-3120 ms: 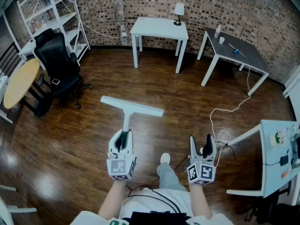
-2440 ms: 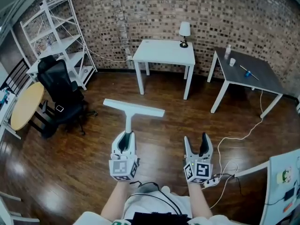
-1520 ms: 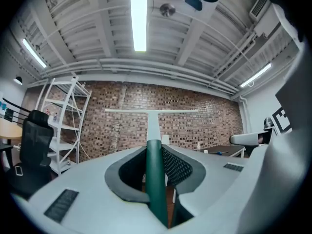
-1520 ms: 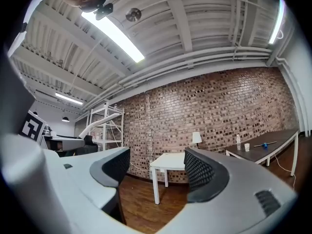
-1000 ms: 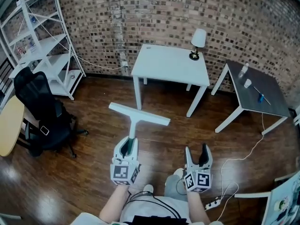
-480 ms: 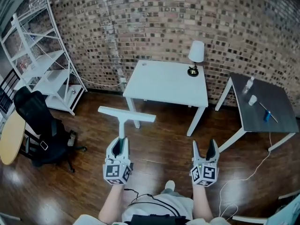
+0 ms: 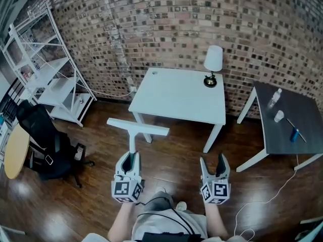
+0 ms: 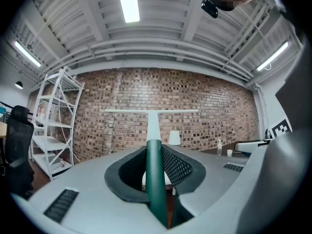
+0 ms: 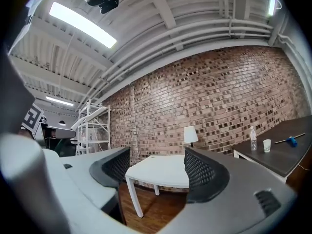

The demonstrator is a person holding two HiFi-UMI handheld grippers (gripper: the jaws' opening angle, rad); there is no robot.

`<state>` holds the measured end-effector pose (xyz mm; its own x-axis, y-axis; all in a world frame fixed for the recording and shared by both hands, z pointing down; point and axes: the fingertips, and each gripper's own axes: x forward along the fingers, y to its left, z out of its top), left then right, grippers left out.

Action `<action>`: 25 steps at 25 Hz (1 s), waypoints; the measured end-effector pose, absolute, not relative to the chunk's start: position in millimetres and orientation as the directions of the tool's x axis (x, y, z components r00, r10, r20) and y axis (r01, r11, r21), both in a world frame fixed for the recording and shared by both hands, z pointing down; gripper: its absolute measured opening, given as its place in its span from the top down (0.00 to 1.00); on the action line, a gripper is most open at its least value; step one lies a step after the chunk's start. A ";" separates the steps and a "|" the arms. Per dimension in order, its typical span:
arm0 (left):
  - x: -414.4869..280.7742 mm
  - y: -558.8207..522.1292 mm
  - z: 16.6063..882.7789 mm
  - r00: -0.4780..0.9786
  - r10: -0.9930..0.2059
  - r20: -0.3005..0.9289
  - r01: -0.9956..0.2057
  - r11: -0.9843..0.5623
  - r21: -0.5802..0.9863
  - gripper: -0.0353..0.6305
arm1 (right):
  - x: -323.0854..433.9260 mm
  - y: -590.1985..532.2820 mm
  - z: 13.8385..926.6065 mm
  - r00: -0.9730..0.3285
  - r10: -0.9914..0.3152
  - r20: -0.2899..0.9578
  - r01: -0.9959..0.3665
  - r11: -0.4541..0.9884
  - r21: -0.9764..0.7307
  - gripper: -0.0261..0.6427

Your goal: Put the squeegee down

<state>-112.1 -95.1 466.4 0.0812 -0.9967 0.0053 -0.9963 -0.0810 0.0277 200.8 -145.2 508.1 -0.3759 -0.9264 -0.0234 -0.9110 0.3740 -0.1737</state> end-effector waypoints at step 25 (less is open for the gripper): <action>-132.3 -500.6 499.7 0.261 -0.965 0.002 -0.962 -0.260 0.089 0.83 | 129.7 -528.7 481.5 -0.318 -0.948 -0.026 -0.943 0.319 -0.091 0.42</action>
